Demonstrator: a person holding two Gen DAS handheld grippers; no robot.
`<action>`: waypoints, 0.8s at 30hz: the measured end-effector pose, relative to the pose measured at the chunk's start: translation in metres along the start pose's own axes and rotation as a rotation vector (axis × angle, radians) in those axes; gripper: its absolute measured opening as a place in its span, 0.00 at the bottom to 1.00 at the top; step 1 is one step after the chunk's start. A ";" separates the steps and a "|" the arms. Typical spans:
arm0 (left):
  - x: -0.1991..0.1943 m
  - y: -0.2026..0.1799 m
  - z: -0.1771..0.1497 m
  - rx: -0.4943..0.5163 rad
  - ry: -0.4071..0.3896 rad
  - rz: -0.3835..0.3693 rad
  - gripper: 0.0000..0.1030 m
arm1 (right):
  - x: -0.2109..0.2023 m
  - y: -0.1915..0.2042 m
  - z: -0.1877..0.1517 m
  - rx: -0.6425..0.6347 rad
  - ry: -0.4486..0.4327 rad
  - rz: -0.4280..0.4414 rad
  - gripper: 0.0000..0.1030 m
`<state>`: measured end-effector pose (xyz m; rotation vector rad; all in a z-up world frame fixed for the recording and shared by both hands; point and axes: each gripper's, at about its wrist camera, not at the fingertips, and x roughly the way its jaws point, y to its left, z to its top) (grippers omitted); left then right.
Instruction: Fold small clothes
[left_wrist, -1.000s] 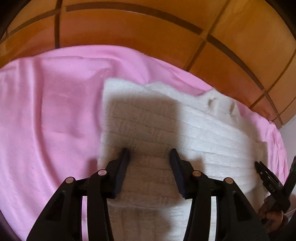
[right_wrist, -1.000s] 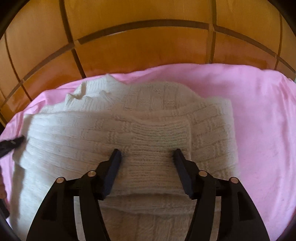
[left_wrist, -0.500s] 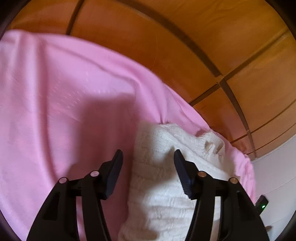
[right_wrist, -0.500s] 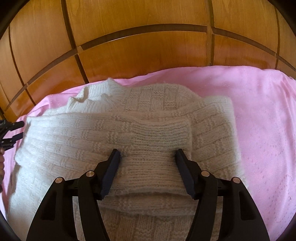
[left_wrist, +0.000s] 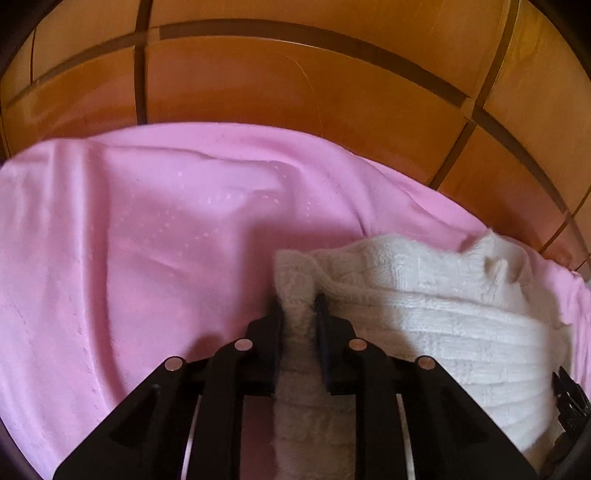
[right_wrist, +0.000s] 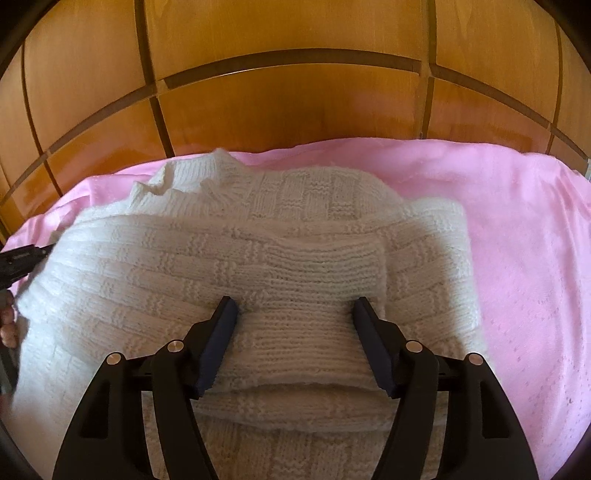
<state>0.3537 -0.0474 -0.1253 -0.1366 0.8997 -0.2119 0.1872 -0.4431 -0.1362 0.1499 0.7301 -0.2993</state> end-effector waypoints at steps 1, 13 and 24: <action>-0.002 0.000 0.001 -0.010 0.004 0.003 0.20 | 0.000 0.000 0.000 0.001 0.000 0.001 0.64; -0.044 -0.030 -0.061 0.138 0.012 0.036 0.32 | 0.002 -0.001 -0.001 0.008 -0.001 0.003 0.64; -0.137 -0.035 -0.070 0.131 -0.082 0.038 0.56 | -0.015 0.002 0.004 0.013 0.025 -0.020 0.81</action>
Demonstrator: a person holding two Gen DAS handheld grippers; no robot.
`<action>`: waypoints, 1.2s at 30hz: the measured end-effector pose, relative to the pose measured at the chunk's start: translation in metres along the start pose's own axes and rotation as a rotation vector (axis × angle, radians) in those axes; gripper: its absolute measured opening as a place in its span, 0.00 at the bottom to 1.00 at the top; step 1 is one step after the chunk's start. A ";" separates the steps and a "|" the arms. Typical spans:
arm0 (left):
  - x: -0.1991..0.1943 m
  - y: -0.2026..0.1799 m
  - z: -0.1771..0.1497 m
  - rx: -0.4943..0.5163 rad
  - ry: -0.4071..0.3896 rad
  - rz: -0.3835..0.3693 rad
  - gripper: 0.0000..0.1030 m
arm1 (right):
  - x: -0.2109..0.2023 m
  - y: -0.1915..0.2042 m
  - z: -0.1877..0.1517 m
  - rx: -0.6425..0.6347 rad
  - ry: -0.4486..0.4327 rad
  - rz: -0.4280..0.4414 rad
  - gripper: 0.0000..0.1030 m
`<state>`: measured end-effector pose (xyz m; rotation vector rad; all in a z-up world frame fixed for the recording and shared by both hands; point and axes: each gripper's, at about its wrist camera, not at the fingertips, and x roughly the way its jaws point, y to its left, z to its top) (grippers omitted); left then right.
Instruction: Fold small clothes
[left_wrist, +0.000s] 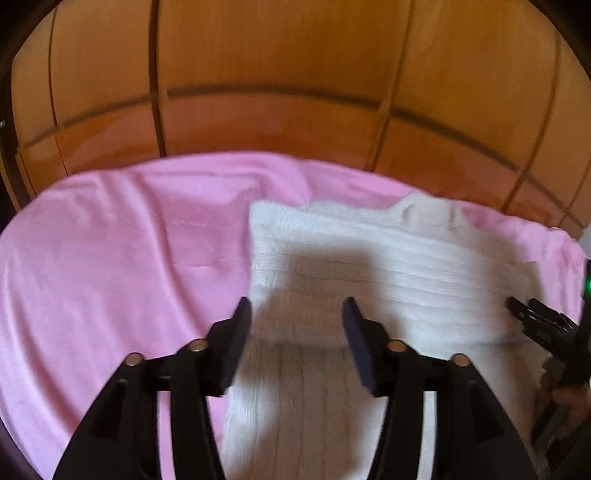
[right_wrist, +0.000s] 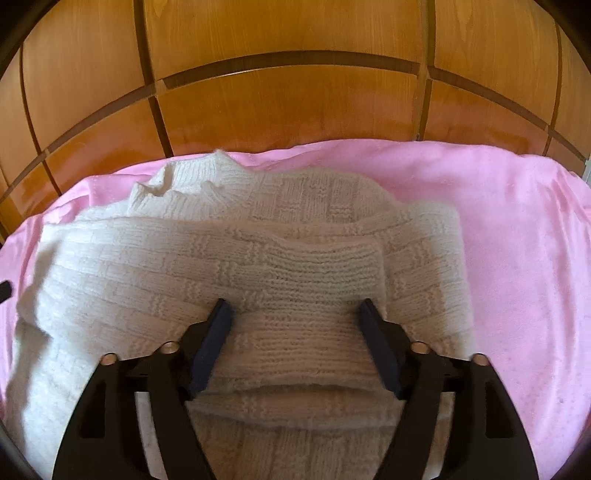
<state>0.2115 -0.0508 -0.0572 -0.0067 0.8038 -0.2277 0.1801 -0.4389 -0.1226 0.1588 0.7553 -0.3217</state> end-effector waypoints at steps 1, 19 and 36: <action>-0.012 0.000 -0.004 0.006 -0.016 0.004 0.57 | -0.006 -0.002 -0.001 0.021 0.003 0.012 0.84; -0.090 0.013 -0.066 -0.017 -0.001 -0.022 0.64 | -0.088 -0.005 -0.104 0.019 0.141 0.053 0.87; -0.104 0.032 -0.106 -0.017 0.037 -0.011 0.64 | -0.145 -0.051 -0.140 0.102 0.155 0.015 0.87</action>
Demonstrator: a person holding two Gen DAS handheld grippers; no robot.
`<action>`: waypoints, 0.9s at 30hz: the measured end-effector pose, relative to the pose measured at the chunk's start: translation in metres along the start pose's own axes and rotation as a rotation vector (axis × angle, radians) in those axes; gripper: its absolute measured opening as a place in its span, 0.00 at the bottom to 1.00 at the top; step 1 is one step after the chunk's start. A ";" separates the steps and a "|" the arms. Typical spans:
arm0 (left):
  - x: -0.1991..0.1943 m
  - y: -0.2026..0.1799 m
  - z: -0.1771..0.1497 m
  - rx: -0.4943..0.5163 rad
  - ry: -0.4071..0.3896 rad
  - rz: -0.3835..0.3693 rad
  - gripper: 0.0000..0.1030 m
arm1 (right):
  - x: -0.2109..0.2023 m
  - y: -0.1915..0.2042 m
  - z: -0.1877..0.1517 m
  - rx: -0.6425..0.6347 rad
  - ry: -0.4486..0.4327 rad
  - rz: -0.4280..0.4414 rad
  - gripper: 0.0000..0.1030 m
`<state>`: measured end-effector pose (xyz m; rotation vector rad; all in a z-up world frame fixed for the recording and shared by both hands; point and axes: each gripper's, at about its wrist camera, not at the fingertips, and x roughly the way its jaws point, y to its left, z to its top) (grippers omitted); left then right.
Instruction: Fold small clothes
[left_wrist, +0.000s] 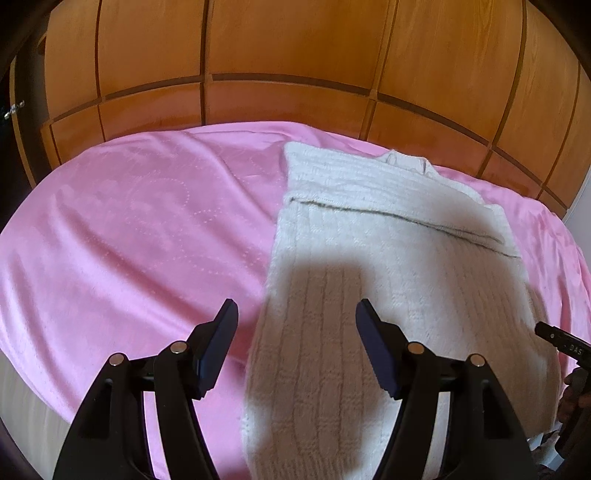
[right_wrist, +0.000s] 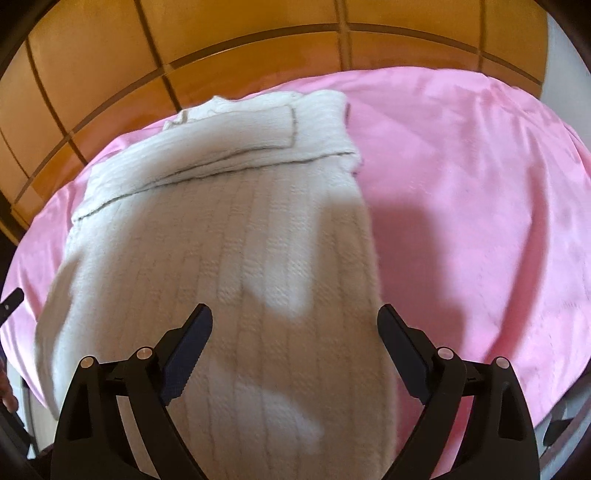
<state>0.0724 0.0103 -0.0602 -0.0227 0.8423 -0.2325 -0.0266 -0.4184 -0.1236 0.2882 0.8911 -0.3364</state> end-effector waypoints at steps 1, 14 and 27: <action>0.001 0.002 -0.001 -0.002 0.004 -0.002 0.64 | -0.001 -0.002 -0.002 0.001 0.002 -0.005 0.87; 0.009 0.034 -0.044 -0.007 0.115 -0.102 0.63 | -0.011 -0.047 -0.034 0.112 0.077 0.002 0.87; 0.004 0.041 -0.082 0.033 0.245 -0.301 0.21 | -0.023 -0.025 -0.063 -0.006 0.227 0.210 0.38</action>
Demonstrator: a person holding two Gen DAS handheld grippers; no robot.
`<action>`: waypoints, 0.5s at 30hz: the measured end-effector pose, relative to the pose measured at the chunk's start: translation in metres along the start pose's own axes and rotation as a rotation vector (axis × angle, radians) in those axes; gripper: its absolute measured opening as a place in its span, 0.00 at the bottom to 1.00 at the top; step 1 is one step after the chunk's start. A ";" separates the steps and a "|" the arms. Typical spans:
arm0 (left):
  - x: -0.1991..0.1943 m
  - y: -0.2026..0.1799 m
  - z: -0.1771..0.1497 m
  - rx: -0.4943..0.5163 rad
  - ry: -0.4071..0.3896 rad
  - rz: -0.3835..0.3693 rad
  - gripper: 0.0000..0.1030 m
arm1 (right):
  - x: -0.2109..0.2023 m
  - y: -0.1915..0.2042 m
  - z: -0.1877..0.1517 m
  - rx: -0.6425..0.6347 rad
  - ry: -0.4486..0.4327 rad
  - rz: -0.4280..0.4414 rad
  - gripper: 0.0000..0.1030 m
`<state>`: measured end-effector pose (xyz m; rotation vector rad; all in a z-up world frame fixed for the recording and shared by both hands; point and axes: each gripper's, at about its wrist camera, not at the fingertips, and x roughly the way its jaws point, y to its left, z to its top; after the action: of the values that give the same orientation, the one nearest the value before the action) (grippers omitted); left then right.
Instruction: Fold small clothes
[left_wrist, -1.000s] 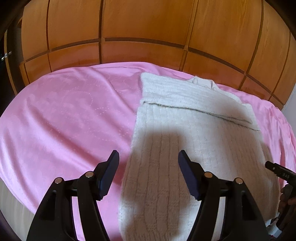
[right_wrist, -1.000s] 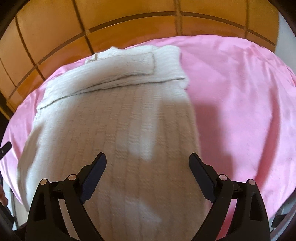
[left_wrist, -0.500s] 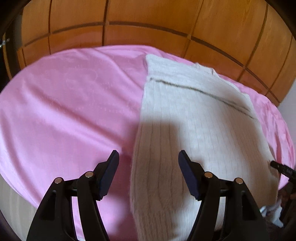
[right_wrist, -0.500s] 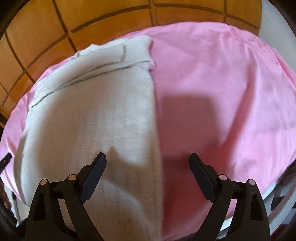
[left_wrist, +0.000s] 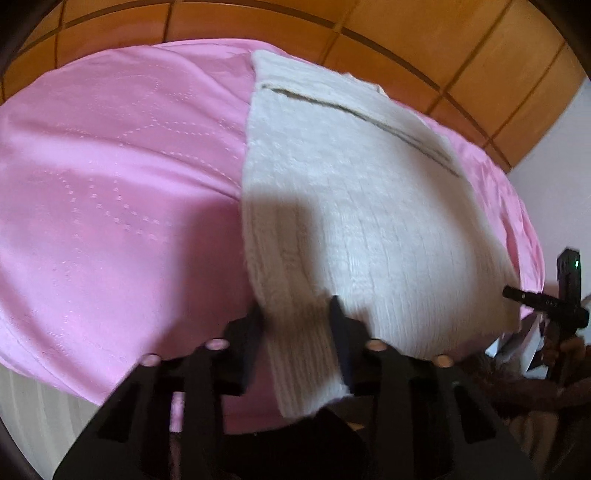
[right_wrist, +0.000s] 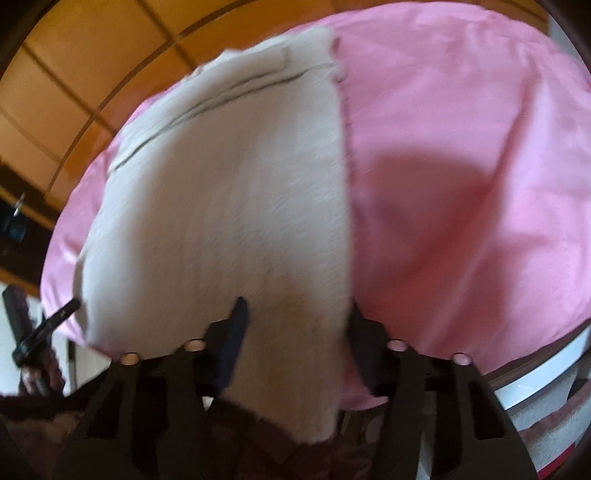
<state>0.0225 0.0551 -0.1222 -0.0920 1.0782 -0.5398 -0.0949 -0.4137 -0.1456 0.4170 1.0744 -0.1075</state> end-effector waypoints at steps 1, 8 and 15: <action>0.000 -0.001 -0.001 0.006 0.006 -0.002 0.05 | -0.001 0.006 0.001 -0.032 0.003 -0.007 0.21; -0.035 -0.005 0.033 -0.012 -0.105 -0.156 0.05 | -0.034 0.024 0.041 -0.071 -0.126 0.130 0.07; -0.007 0.000 0.126 -0.068 -0.157 -0.192 0.05 | -0.018 0.010 0.124 0.035 -0.246 0.147 0.07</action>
<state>0.1275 0.0348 -0.0553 -0.2949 0.9392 -0.6572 0.0019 -0.4536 -0.0765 0.4998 0.7981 -0.0456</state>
